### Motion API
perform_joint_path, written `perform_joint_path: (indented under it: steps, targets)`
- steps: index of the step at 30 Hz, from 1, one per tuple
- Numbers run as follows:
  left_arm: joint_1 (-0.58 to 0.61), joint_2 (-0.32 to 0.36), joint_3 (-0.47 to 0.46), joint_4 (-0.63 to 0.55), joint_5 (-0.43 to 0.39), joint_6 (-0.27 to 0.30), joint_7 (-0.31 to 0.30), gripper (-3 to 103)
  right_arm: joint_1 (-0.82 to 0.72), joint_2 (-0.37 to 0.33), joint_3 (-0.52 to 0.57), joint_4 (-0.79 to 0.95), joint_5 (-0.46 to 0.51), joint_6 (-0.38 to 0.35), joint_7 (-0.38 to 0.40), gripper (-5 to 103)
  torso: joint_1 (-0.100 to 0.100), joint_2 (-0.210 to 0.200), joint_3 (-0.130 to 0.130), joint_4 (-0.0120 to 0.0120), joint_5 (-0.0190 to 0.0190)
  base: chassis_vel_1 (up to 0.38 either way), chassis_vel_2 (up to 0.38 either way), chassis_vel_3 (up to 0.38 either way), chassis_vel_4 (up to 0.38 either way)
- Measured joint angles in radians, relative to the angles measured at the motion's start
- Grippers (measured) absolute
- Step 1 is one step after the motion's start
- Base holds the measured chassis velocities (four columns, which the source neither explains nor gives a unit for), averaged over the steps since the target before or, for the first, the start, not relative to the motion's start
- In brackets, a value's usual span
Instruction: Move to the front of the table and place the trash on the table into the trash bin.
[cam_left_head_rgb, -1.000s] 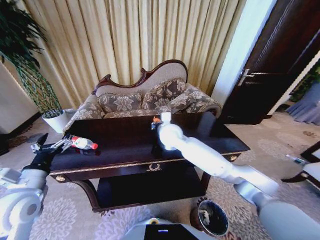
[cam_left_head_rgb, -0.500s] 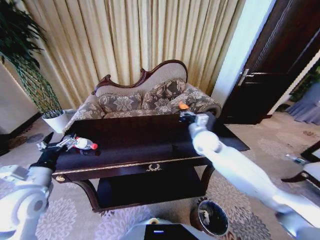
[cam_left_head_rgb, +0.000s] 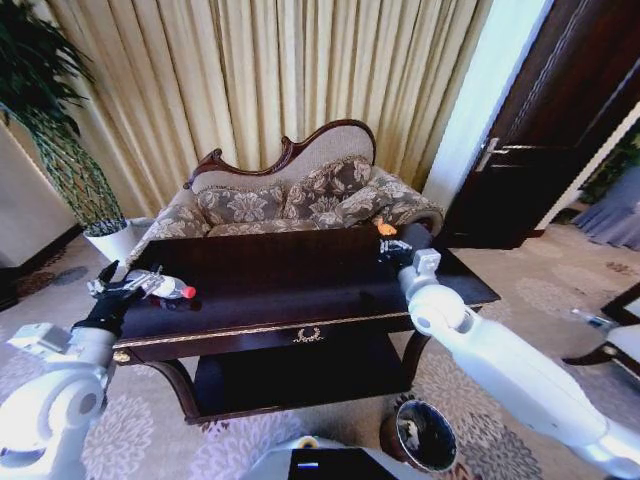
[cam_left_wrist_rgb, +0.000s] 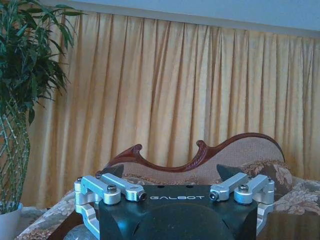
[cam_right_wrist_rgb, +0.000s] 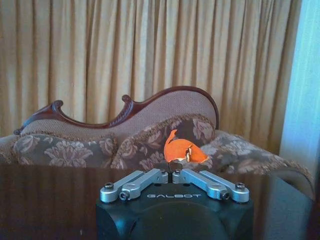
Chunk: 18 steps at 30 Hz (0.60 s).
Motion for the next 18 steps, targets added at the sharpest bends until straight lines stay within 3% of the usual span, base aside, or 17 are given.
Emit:
perform_joint_path:
  steps: [6, 18]
  targets:
    - [-0.001, 0.003, 0.003, -0.004, -0.001, 0.000, -0.001, 100, -0.022, 0.010, 0.003, 0.008, -0.008, 0.005, 0.020, 0, 0.000, 0.000, 0.000, 0.0004, 0.0000, 0.055, -0.132, -0.046, 0.150]
    - [0.011, -0.002, -0.007, -0.021, -0.002, 0.001, -0.001, 100, -0.028, 0.011, -0.001, 0.027, -0.013, 0.006, 0.036, 0, -0.001, 0.000, 0.000, 0.0002, -0.0001, 0.114, -0.260, -0.123, 0.238]
